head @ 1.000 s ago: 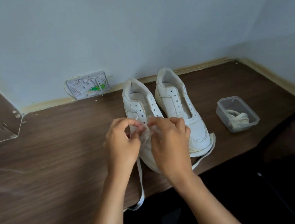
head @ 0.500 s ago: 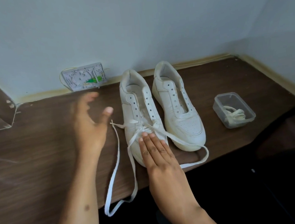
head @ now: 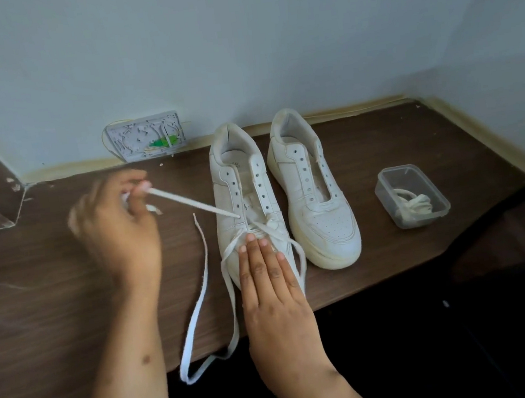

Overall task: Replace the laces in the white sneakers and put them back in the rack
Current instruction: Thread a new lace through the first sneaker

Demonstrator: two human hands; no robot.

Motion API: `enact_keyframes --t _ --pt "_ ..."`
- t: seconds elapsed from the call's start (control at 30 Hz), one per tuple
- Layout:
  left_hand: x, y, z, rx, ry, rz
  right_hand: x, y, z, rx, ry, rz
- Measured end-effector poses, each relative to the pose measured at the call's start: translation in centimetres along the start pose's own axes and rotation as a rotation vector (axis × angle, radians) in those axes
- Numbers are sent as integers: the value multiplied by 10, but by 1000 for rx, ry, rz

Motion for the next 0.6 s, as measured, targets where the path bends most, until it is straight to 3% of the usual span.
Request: enact_keyframes --t 0.07,0.2,0.27,0.37,0.43,0.53,0.6 --pt "6 0 -1 78 -77 7 0 0 -2 22 21 2" --pt "-22 18 -29 570 235 -327 1 -2 -6 48 50 9" --pt "-33 27 -36 646 245 -418 1 -3 -8 53 57 8" --pt "-34 29 -38 519 151 -525 1 -3 -8 50 53 8" --pt "-27 22 -33 347 89 -456 2 -3 -7 42 52 12" --pt "0 4 -9 -15 58 -27 2 -2 -5 18 33 8" --pt "23 -3 4 -94 -27 206 2 -2 -5 22 14 2"
Point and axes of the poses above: each hand's wrist, its own y-axis away from the middle knuckle, its own z-axis out of the back of the hand, x = y × z, the point moved 3 cm from there along -y, towards the middle knuckle, and after that the axes turned 5 degrees about -y, right-handed, at the moved point
